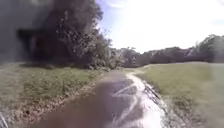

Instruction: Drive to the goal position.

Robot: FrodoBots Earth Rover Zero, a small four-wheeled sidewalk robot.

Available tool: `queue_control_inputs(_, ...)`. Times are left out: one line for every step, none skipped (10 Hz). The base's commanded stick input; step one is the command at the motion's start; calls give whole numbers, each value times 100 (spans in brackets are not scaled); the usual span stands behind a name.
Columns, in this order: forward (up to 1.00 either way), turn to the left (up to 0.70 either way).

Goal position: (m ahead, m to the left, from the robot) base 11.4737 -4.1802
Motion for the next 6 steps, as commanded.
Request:
queue_control_inputs(70,0)
queue_control_inputs(70,0)
queue_control_inputs(70,-13)
queue_control_inputs(70,-35)
queue_control_inputs(70,0)
queue_control_inputs(70,0)
